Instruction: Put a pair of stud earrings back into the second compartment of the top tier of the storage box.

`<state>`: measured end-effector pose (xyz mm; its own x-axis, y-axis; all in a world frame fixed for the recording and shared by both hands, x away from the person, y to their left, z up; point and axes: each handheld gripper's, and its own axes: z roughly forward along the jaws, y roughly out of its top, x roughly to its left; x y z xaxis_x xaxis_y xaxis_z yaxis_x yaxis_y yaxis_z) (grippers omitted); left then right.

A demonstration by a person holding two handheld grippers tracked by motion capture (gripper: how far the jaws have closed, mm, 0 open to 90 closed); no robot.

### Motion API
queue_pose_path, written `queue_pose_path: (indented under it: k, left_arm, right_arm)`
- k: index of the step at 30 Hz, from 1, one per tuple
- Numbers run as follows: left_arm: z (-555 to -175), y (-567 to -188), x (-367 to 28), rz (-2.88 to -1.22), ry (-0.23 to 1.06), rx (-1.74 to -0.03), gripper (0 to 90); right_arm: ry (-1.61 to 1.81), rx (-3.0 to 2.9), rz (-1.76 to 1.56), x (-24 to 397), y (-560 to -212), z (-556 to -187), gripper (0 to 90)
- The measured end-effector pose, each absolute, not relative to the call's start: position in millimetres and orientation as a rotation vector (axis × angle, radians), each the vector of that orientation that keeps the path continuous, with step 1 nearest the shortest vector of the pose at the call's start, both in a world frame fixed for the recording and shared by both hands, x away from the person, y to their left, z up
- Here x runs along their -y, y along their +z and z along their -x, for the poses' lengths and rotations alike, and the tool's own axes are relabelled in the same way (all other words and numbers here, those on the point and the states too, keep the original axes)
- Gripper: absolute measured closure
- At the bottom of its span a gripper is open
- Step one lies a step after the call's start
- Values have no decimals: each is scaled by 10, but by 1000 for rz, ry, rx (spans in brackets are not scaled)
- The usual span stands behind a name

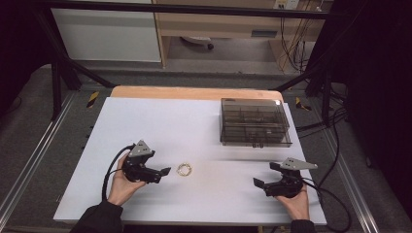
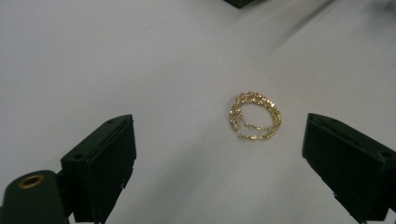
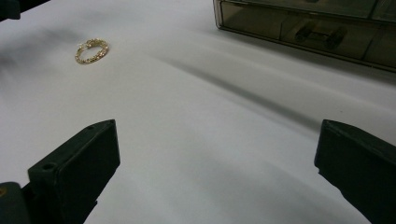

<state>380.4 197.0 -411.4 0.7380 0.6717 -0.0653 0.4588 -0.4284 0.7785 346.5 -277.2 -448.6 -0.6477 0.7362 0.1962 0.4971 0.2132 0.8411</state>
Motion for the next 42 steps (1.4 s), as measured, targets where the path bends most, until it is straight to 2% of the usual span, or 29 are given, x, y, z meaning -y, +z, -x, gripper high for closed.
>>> queue_pose_path:
  k: [8, 12, 15, 17, 18, 24, 25, 30, 37, 42]
  left_arm:
    - [-3892, -4165, -1727, -2133, 306, -864, 178]
    - [-3941, -4223, -1615, -2161, 300, -874, 269]
    - [-3969, -4263, -1553, -2171, 288, -880, 303]
    - [-3982, -4285, -1516, -2180, 289, -886, 370]
    - [-3988, -4293, -1504, -2185, 290, -886, 370]
    - [-4045, -4350, -1438, -2189, 285, -917, 498]
    - [-4050, -4358, -1429, -2183, 284, -923, 543]
    - [-4058, -4381, -1382, -2199, 278, -925, 607]
    - [-4050, -4407, -1312, -2227, 299, -916, 741]
    - [-4050, -4420, -1292, -2240, 309, -911, 789]
  right_arm:
    - [1405, -2244, -1168, 2773, -4487, -3467, 6]
    - [1403, -2246, -1168, 2772, -4488, -3467, 6]
    - [1404, -2245, -1168, 2774, -4486, -3467, 6]
    - [1403, -2247, -1169, 2773, -4488, -3468, 6]
    - [1403, -2247, -1169, 2773, -4488, -3468, 6]
    - [1402, -2250, -1168, 2773, -4488, -3469, 6]
    - [1402, -2250, -1168, 2773, -4488, -3469, 6]
    - [1403, -2250, -1170, 2773, -4487, -3468, 6]
    - [1404, -2250, -1170, 2774, -4486, -3468, 6]
    - [1408, -2247, -1170, 2774, -4486, -3468, 6]
